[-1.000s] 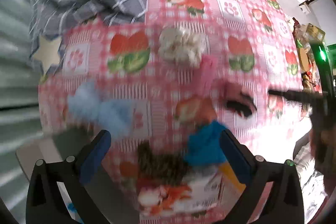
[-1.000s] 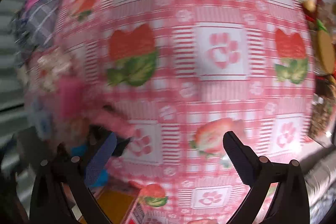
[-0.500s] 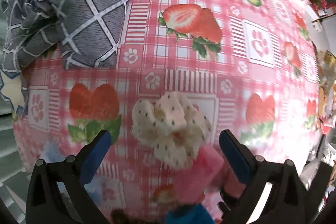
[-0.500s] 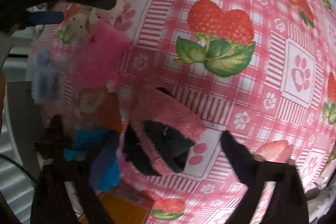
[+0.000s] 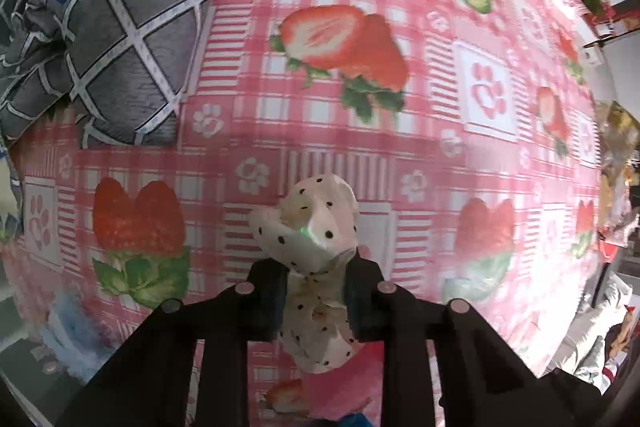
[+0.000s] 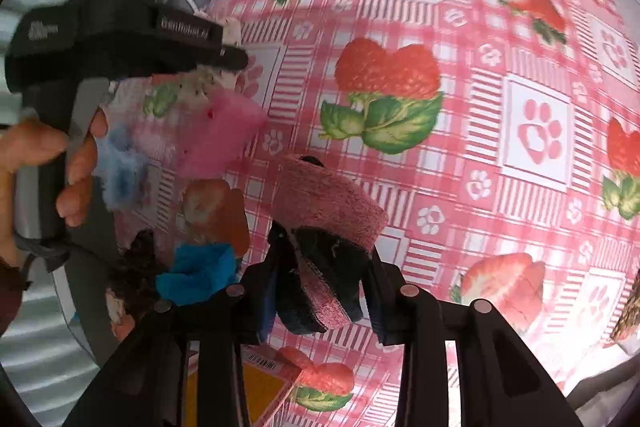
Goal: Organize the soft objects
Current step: 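Grasp the white polka-dot scrunchie with the left tool while the right tool grasps the pink-black sock, then carry the polka-dot scrunchie and pink-black sock over the white box with both tools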
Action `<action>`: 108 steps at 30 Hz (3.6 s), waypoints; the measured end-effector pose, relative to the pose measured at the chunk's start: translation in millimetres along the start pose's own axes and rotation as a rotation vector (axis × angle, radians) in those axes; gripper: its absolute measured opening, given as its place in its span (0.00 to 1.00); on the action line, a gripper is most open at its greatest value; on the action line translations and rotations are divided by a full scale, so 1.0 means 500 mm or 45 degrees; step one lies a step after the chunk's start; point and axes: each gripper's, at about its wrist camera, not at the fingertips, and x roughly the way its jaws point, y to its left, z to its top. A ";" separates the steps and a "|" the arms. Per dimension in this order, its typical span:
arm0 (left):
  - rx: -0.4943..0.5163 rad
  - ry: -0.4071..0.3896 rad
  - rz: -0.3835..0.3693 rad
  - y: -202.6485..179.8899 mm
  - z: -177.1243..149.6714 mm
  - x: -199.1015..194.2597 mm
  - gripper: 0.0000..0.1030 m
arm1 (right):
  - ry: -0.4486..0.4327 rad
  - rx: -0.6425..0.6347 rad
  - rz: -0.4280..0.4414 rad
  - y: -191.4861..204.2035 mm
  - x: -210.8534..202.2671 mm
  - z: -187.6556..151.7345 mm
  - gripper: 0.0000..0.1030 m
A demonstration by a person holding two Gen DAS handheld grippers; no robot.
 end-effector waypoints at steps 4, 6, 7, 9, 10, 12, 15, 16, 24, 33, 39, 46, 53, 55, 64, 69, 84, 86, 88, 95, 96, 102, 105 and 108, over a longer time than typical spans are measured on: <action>0.053 -0.122 -0.004 -0.029 -0.021 -0.058 0.24 | -0.036 0.053 0.016 -0.028 -0.069 -0.010 0.37; 0.075 -0.170 -0.003 -0.043 -0.035 -0.093 0.24 | -0.052 0.088 0.019 -0.039 -0.092 -0.018 0.37; 0.083 -0.186 -0.001 -0.044 -0.039 -0.106 0.24 | -0.057 0.098 0.020 -0.048 -0.101 -0.015 0.37; 0.099 -0.222 -0.016 -0.042 -0.052 -0.144 0.24 | -0.067 0.120 0.024 -0.042 -0.110 -0.026 0.37; 0.106 -0.234 -0.018 -0.036 -0.062 -0.157 0.24 | -0.072 0.131 0.026 -0.038 -0.114 -0.027 0.37; 0.127 -0.266 -0.011 -0.023 -0.083 -0.188 0.24 | -0.088 0.142 0.029 -0.033 -0.132 -0.035 0.37; 0.157 -0.304 0.009 -0.008 -0.121 -0.233 0.24 | -0.118 0.150 0.041 -0.014 -0.157 -0.048 0.37; 0.163 -0.312 0.010 -0.003 -0.136 -0.245 0.24 | -0.129 0.151 0.049 -0.007 -0.168 -0.053 0.37; 0.184 -0.350 0.003 0.028 -0.273 -0.315 0.24 | -0.180 0.132 0.061 0.055 -0.221 -0.110 0.37; 0.295 -0.349 -0.007 0.017 -0.433 -0.350 0.24 | -0.207 0.249 -0.029 0.044 -0.259 -0.230 0.37; 0.365 -0.279 -0.037 0.015 -0.552 -0.344 0.24 | -0.180 0.326 -0.074 0.036 -0.262 -0.332 0.37; 0.420 -0.232 -0.035 0.041 -0.651 -0.342 0.25 | -0.122 0.359 -0.086 0.076 -0.238 -0.447 0.37; 0.392 -0.228 -0.041 0.094 -0.721 -0.354 0.25 | -0.061 0.319 -0.064 0.156 -0.198 -0.515 0.37; 0.372 -0.232 -0.047 0.112 -0.737 -0.358 0.25 | -0.048 0.290 -0.057 0.182 -0.189 -0.521 0.37; 0.285 -0.282 -0.049 0.196 -0.786 -0.386 0.25 | -0.034 0.116 -0.062 0.310 -0.169 -0.503 0.37; 0.200 -0.325 -0.051 0.252 -0.798 -0.405 0.25 | -0.042 0.026 -0.071 0.370 -0.170 -0.474 0.37; -0.063 -0.427 -0.039 0.396 -0.806 -0.445 0.25 | -0.062 -0.272 -0.073 0.564 -0.181 -0.347 0.37; -0.097 -0.431 -0.036 0.414 -0.807 -0.446 0.25 | -0.053 -0.309 -0.072 0.587 -0.176 -0.338 0.37; -0.130 -0.435 -0.032 0.431 -0.809 -0.447 0.25 | -0.041 -0.351 -0.069 0.614 -0.169 -0.328 0.37; -0.220 -0.442 -0.011 0.474 -0.821 -0.447 0.25 | -0.004 -0.476 -0.052 0.688 -0.146 -0.309 0.37; -0.229 -0.443 -0.009 0.478 -0.823 -0.447 0.25 | -0.001 -0.486 -0.050 0.696 -0.144 -0.308 0.37; -0.256 -0.436 -0.004 0.492 -0.827 -0.443 0.25 | 0.017 -0.548 -0.034 0.737 -0.135 -0.301 0.37; -0.260 -0.433 -0.004 0.495 -0.827 -0.441 0.25 | 0.022 -0.569 -0.030 0.747 -0.133 -0.300 0.37; -0.257 -0.430 0.000 0.493 -0.825 -0.439 0.25 | 0.029 -0.575 -0.029 0.751 -0.130 -0.301 0.37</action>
